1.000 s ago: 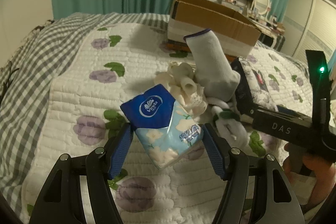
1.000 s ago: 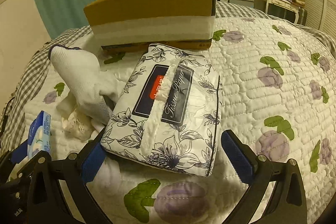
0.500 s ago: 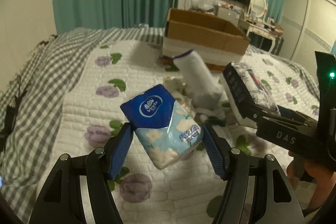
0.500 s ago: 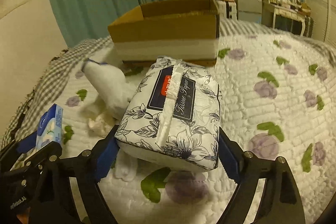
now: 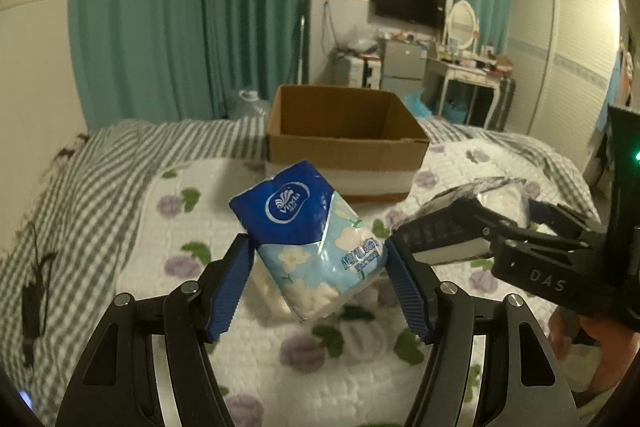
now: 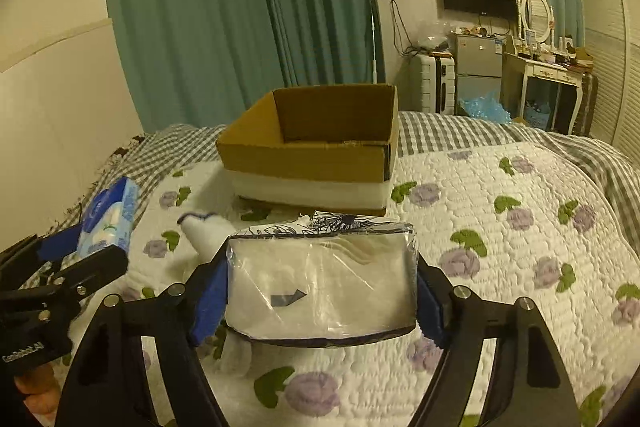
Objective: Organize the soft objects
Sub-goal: 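Carry both packs to the cardboard box and open both tools inside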
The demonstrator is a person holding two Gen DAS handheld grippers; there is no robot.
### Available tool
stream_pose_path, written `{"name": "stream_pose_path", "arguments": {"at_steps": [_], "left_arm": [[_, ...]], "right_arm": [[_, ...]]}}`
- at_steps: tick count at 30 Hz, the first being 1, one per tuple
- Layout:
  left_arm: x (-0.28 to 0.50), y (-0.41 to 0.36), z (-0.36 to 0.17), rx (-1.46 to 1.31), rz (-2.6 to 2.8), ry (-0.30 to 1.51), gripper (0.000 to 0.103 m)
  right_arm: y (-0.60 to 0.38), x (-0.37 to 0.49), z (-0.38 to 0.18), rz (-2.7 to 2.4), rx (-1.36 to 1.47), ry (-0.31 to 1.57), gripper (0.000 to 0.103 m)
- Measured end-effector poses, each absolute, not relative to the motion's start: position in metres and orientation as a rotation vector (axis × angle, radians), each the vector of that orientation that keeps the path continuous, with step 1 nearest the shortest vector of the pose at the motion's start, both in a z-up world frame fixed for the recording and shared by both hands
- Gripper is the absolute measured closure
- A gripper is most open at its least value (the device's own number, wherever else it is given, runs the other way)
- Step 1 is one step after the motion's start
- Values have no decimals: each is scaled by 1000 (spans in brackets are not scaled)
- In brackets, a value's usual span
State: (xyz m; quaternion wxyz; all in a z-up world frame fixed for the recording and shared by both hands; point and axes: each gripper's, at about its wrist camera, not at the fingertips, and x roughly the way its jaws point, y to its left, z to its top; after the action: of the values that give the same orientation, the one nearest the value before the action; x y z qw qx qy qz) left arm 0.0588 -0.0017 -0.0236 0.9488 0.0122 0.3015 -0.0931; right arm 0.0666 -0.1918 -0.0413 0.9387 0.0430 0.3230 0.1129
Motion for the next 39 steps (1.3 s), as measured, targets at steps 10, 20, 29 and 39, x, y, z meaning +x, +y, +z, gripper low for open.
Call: {"name": "stream_pose_path", "arguments": {"at_steps": [10, 20, 29, 39], "left_arm": [[137, -30, 23, 108, -217, 505, 37], [252, -61, -1, 172, -241, 575, 37], [297, -57, -33, 125, -274, 683, 34], [262, -47, 10, 90, -259, 657, 33]], "right_arm": [[-210, 130, 40, 277, 74, 492, 26], [-203, 247, 36, 270, 105, 498, 26], [-202, 302, -10, 260, 128, 572, 17], [-206, 268, 21, 197, 90, 534, 8]]}}
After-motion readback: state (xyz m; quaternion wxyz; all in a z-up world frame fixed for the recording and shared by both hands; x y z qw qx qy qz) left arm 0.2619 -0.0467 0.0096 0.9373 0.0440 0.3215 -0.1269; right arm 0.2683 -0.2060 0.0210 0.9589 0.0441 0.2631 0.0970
